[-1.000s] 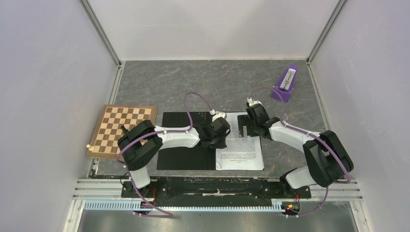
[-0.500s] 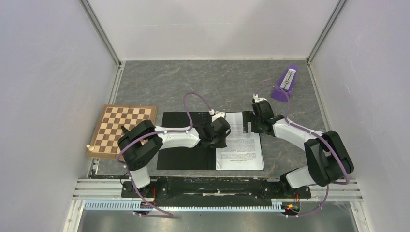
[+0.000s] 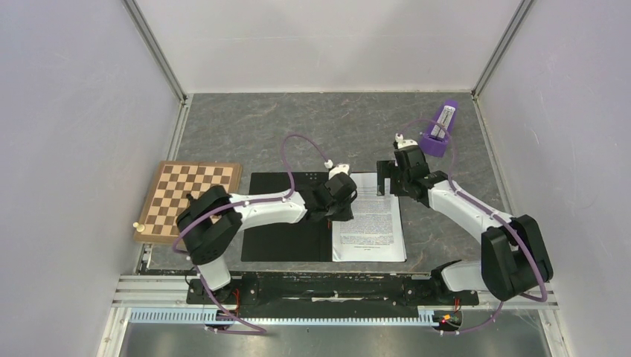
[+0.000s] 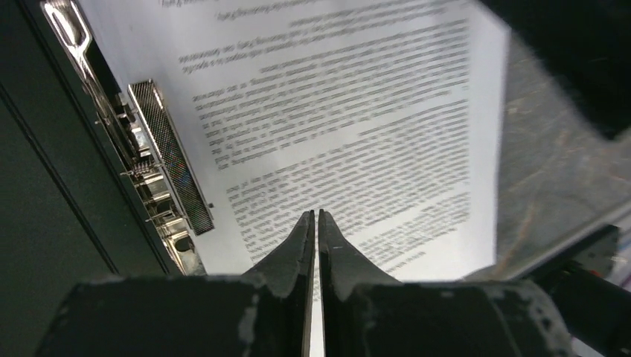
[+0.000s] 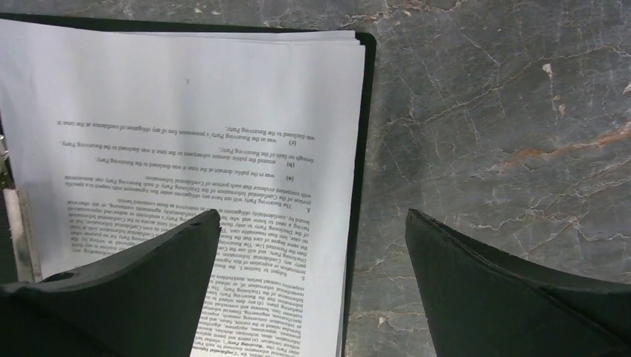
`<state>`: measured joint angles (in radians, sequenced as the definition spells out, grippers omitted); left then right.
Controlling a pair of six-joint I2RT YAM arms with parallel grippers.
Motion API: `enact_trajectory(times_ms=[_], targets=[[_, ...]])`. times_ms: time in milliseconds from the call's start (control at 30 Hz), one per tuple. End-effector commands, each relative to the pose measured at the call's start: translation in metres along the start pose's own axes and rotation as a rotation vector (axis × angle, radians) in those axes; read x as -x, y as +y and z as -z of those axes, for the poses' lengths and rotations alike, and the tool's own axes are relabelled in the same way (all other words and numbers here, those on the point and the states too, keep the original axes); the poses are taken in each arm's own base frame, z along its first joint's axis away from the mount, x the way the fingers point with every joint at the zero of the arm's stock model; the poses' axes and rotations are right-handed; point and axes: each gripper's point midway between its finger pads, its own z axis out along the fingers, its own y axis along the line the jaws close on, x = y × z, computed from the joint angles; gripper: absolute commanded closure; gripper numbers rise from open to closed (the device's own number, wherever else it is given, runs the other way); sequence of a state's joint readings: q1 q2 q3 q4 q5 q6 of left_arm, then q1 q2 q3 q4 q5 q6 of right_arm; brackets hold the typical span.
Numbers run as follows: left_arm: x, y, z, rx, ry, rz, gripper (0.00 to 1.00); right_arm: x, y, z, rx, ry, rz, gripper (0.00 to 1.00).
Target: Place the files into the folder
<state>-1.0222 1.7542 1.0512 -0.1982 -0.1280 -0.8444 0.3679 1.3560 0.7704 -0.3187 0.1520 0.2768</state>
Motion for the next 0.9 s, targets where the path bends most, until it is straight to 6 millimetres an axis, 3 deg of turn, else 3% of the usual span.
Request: enact_trajectory(times_ms=[0,100,200,367,467,600,867], targets=[[0.060,-0.035,0.055,-0.117,-0.150,-0.011,0.89,0.025,0.018,0.020,0.053,-0.067,0.022,0.02],[0.073,-0.016,0.077,-0.110,-0.185,0.035,0.88,0.024,0.046,0.026,0.092,-0.072,0.062,0.02],[0.071,0.020,0.092,-0.085,-0.192,0.090,0.88,0.019,0.078,0.032,0.136,-0.071,0.094,0.02],[0.039,0.081,0.104,-0.014,-0.167,0.161,0.88,0.007,0.131,0.038,0.219,-0.062,0.123,0.09],[0.019,0.112,0.105,0.033,-0.160,0.211,0.91,-0.001,0.153,0.036,0.223,-0.049,0.144,0.16],[0.001,0.133,0.105,0.065,-0.158,0.270,0.91,-0.014,0.168,0.027,0.213,-0.021,0.164,0.29],[-0.019,0.145,0.090,0.108,-0.088,0.358,0.91,-0.017,0.180,0.014,0.219,-0.016,0.133,0.56]])
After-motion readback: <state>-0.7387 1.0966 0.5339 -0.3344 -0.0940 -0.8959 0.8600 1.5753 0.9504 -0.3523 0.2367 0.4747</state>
